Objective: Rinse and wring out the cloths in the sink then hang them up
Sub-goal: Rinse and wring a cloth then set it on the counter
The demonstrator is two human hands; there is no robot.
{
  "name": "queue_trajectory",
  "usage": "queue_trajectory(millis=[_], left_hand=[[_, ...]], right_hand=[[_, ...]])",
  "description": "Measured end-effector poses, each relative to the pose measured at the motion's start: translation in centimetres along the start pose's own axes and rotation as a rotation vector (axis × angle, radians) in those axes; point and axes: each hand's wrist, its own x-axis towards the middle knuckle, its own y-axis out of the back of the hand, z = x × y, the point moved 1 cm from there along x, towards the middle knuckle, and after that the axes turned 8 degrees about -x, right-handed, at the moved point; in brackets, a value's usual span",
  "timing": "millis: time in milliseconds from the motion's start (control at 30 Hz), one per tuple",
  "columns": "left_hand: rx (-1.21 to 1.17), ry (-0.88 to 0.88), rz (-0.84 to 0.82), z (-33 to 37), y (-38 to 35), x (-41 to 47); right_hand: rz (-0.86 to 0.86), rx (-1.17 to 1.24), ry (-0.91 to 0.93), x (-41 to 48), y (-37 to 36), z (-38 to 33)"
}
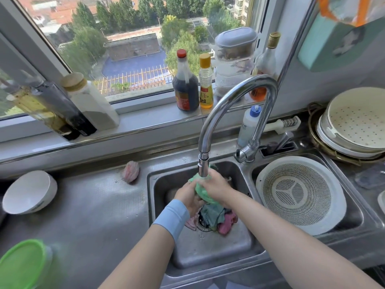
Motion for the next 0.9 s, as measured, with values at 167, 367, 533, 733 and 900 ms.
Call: queue_trajectory(millis=[167,367,533,733,900], left_hand=[[-0.087,-0.040,0.009,0.6,-0.7,0.2],[0.032,-0.088,0.051,1.5,-0.7,0.8],[0.351,-0.238,0.126,1.1,-0.5,0.9],[0.462,-0.222,0.126,0.8,0.1,0.2],[0.149,-0.105,-0.063,0.6,-0.9,-0.5]], right_hand=[[-0.057,0.027,0.071,-0.6,-0.3,0.5],[-0.105,-0.373,0.090,-0.8,2.4,2.6],[-0.215,-0.349,0.024,-0.5,3.3,2.2],[-0.036,-0.039,-0.010,1.1,1.5,-0.3],[-0.006,-0.129,0.033,1.4,-0.6,-0.3]])
